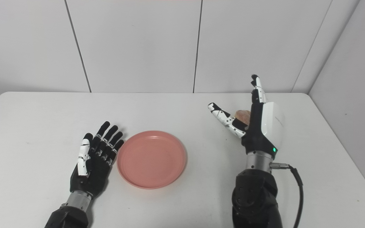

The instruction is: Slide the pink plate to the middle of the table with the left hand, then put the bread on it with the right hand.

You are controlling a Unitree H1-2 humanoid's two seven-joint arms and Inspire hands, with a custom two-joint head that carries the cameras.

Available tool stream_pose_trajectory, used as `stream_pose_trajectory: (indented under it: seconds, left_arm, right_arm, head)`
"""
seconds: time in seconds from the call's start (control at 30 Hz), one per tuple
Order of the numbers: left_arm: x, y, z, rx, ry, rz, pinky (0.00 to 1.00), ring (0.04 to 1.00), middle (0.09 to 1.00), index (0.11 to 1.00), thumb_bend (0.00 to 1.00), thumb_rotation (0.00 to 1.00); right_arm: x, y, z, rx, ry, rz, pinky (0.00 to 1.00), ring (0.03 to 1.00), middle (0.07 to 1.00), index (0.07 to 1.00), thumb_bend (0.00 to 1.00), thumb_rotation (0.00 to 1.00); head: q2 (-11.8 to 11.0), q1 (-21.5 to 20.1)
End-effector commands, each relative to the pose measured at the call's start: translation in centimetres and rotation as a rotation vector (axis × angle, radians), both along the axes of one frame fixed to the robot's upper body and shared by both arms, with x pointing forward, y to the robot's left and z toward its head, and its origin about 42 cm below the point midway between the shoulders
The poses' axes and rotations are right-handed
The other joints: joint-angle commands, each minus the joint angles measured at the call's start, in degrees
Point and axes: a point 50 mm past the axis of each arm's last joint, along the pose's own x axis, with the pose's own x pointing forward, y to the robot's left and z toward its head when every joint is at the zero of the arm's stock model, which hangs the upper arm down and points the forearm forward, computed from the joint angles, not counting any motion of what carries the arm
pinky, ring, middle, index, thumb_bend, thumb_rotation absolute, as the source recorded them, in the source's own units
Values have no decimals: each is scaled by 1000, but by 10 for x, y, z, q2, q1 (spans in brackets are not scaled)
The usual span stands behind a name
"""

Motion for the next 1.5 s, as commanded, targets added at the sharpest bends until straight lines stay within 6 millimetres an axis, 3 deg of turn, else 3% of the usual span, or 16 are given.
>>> stream_pose_trajectory:
  seconds: [0.0,0.27,0.8,1.1,1.47]
  left_arm:
    - [-9,10,-23,1,72,5,961,929,932,920,361,1000]
    - [-6,11,-25,-6,81,-3,974,937,934,915,339,1000]
    - [-8,12,-25,-2,66,-20,972,934,942,929,337,1000]
    - [-8,12,-25,4,73,-17,977,937,939,925,337,1000]
    - [-7,16,-26,23,77,-17,974,940,940,923,352,1000]
  right_arm:
    - [5,-2,19,-25,-65,-61,721,832,890,915,945,633]
    - [25,-11,19,-49,-8,-157,613,801,906,938,954,631]
    - [65,-34,6,-64,154,-195,764,909,959,981,942,624]
    - [86,-36,5,-83,227,-165,864,960,983,995,962,624]
    - [105,-39,1,-31,253,-160,885,973,989,1000,951,581]
  head:
    - [-3,-7]
    - [-8,-3]
    - [-6,-4]
    - [0,-3]
    - [5,-8]
